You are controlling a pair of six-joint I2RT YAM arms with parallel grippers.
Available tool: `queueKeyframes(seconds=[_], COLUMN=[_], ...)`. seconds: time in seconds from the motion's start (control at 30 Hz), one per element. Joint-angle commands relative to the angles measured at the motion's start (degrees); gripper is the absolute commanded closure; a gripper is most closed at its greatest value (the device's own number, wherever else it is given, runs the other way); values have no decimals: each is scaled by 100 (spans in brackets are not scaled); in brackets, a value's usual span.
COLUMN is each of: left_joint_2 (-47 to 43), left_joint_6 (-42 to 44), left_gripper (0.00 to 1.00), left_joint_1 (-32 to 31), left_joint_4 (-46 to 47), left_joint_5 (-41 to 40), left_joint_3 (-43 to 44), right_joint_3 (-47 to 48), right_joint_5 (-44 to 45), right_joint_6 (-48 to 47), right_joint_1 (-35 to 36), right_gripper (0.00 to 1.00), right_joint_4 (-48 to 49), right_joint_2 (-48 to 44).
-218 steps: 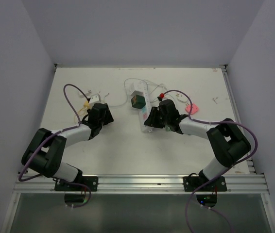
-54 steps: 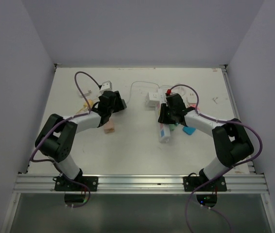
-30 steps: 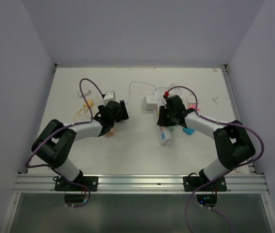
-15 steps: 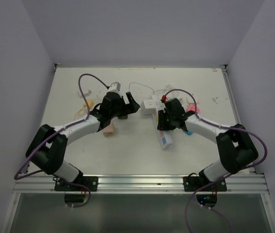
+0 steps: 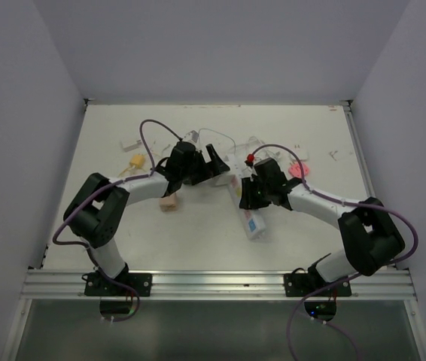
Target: Pull the plug off the socket
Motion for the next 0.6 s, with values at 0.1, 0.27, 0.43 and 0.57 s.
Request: queueKeyframes(seconds=[0.1, 0.27, 0.43, 0.57], left_joint_2=[170, 153, 126, 170], left_joint_6=[-332, -472, -771, -912], left_gripper=[1, 3, 8, 12], left_joint_1=[-7, 10, 133, 177], left_joint_4=[480, 708, 1349, 1640], left_joint_5=[179, 162, 407, 583], left_joint_3=[81, -209, -569, -693], right_joint_3=[-313, -383, -436, -454], right_joint_5=[-332, -429, -517, -570], right_joint_6=[47, 136, 188, 197], right_joint_1=[73, 73, 73, 73], right_gripper=[100, 100, 100, 100], right_joint_4=[-398, -284, -213, -169], right_joint_2=[22, 83, 119, 171])
